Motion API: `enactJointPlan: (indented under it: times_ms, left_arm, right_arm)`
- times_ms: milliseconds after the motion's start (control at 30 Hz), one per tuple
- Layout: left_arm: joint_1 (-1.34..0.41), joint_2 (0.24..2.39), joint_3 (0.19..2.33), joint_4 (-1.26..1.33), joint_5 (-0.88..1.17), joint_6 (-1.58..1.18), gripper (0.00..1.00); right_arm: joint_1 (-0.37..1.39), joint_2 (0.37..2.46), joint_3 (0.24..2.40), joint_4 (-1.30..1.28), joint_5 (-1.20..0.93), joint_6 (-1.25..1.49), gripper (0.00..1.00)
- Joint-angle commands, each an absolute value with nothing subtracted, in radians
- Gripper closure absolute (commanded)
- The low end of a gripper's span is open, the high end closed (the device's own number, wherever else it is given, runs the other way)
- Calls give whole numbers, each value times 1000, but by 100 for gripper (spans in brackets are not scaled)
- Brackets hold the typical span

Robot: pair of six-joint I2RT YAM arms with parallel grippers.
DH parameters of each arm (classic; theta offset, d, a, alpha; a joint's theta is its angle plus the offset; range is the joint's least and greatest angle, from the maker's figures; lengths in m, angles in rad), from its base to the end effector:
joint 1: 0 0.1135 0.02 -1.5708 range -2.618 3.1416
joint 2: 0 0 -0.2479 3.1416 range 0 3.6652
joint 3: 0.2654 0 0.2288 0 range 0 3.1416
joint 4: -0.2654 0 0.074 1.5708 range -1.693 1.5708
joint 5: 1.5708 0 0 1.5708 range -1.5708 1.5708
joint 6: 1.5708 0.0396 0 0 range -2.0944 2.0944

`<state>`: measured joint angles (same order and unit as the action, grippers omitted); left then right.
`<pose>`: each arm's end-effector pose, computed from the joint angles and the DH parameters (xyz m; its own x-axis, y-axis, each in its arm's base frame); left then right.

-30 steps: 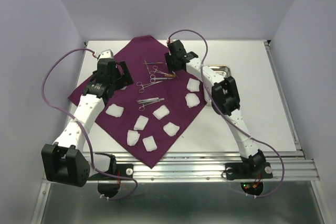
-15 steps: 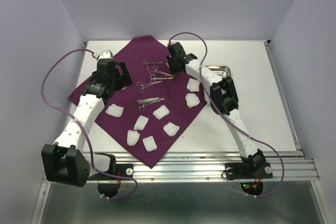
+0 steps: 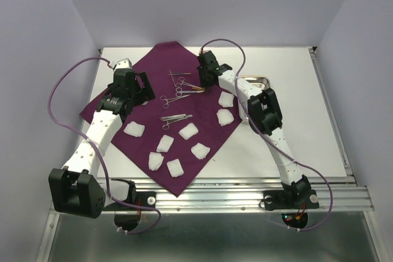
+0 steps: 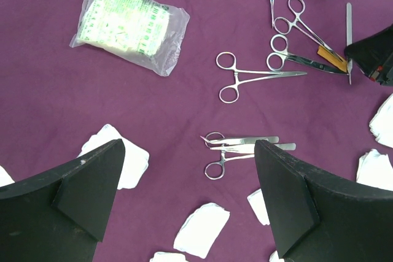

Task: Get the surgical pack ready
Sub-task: Pick up the medical item from the surgical kit, then place the medical item in the container.

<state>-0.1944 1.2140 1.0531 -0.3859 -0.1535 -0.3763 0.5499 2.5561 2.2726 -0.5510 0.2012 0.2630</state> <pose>0.2539 -0.0438 0.3108 -0.4975 -0.2722 -0.8236 -0.1291 0.9622 -0.2400 0.4570 0.2708 0.1628 -0.7134 -0.1385 -0.6870 -0.2197 0.9751 0.0316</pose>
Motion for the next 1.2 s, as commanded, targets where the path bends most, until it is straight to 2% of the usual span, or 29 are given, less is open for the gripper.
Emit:
enactJointPlan:
  times_ms: [0,300,767,1167]
  left_arm:
    - [-190,1183,1031,-367,-172,-382,1]
    - [-190,1184,1026,-359,-169,-382,1]
    - [-189,1181,1023,-359,-167,-380,1]
    - [-189,1198,1035,-350,-158,-379,1]
  right_arm:
    - [545,2438,2198,-572,233,287,98]
    - [545,2304,2017,-526,236,302,99]
    - [545,2132,1879,-491,307,319,99]
    - [416,1912,1655,-439,314,331,99]
